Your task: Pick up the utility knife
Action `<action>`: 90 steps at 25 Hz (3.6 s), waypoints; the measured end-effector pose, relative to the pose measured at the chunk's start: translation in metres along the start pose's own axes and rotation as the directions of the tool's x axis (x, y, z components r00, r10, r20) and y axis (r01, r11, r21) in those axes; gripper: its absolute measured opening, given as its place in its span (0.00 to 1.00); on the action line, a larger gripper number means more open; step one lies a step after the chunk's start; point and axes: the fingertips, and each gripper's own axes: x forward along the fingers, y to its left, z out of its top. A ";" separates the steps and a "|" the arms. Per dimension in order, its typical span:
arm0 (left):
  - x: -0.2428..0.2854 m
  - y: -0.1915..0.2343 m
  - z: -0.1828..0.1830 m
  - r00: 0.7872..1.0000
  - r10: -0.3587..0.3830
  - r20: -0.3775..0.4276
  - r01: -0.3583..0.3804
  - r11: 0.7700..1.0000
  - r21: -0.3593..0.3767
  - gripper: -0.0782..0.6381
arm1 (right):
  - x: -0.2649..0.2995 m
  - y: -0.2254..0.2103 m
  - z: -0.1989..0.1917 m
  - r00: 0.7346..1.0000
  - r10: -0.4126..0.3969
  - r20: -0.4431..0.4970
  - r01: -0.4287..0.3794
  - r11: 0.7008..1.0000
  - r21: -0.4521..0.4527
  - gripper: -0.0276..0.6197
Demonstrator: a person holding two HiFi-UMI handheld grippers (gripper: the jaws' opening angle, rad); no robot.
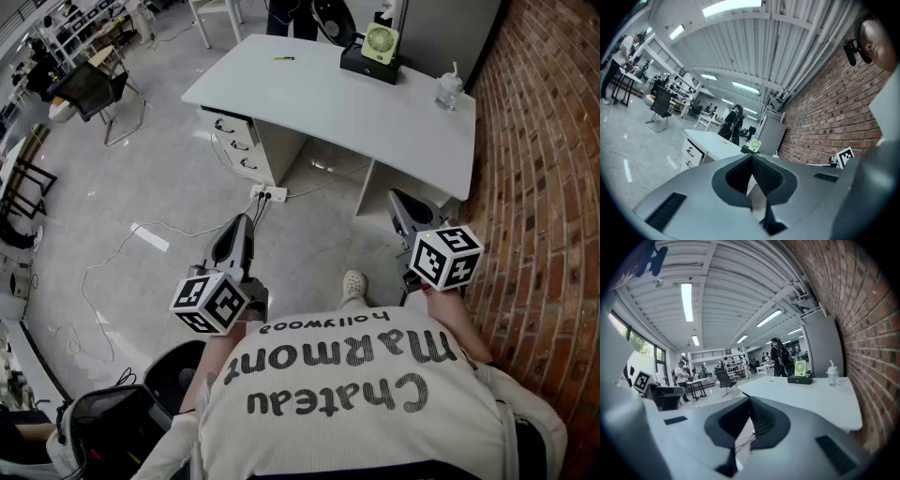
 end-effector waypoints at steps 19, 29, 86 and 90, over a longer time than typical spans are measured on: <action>0.160 0.048 0.031 0.998 0.051 0.023 -0.049 0.997 -0.054 0.11 | 0.150 -0.105 0.062 0.999 0.034 0.027 -0.034 0.999 0.028 0.05; 0.266 0.068 0.052 0.997 0.061 0.055 -0.057 0.996 -0.064 0.11 | 0.238 -0.171 0.109 0.996 0.077 0.040 -0.078 0.996 0.032 0.05; 0.543 0.365 0.110 0.983 -0.098 -0.157 0.083 0.992 -0.097 0.11 | 0.660 -0.180 0.065 0.966 0.024 -0.256 -0.016 0.999 0.032 0.05; 0.548 0.383 0.097 0.976 -0.060 -0.210 0.033 0.991 -0.130 0.11 | 0.692 -0.186 0.059 0.942 0.042 -0.333 -0.061 0.997 -0.048 0.05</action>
